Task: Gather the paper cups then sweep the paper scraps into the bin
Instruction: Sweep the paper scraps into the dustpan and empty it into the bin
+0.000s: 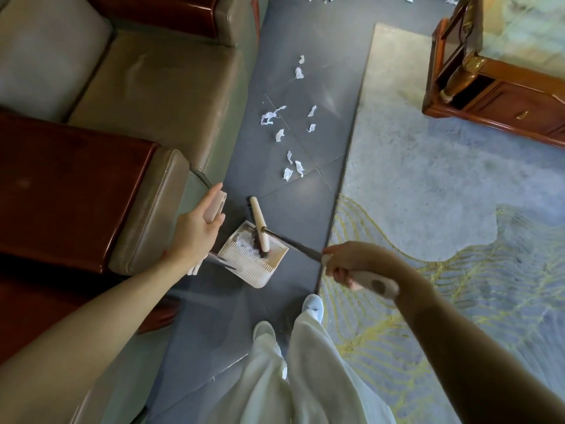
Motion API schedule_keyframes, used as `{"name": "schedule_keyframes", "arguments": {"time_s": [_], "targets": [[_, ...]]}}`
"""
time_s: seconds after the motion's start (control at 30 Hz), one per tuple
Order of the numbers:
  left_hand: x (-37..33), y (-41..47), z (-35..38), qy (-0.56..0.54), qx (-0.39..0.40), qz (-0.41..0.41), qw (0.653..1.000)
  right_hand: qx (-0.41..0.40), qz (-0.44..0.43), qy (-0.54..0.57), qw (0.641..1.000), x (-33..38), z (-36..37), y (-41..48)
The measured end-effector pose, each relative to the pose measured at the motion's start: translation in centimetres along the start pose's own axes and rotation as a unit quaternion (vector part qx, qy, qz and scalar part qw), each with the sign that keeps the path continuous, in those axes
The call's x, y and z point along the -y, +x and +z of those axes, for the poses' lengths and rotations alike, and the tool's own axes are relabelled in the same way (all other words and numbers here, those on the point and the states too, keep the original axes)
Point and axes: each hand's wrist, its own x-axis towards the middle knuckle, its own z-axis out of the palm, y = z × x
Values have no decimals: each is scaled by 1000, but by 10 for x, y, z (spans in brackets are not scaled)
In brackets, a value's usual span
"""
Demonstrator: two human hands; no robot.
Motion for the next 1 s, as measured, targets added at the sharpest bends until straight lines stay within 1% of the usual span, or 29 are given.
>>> {"name": "schedule_keyframes", "arguments": {"time_s": [0.1, 0.27, 0.43, 0.57, 0.67, 0.73, 0.8, 0.87, 1.0], "targets": [[-1, 15, -3, -40, -26, -23, 999, 2, -7, 1, 1000, 9, -34, -10], [-18, 62, 9, -68, -62, -51, 994, -78, -26, 26, 996, 19, -83, 11], [-41, 125, 33, -45, -82, -60, 994, -145, -9, 32, 989, 33, -164, 53], [-61, 185, 54, -36, -107, -89, 990, -167, -21, -19, 986, 45, -234, 95], [-76, 231, 66, -18, -109, -93, 990, -176, -18, -63, 982, 49, -268, 125], [-84, 254, 73, -9, -116, -90, 989, -152, -8, -80, 985, 49, -279, 141], [-90, 270, 79, -1, -107, -90, 990, -98, 12, -92, 991, 50, -283, 150], [-96, 285, 86, 1, -97, -82, 992, -51, 33, -80, 995, 45, -284, 155], [-109, 317, 94, 16, -73, -46, 996, 3, 23, -77, 997, 35, -297, 149]]}}
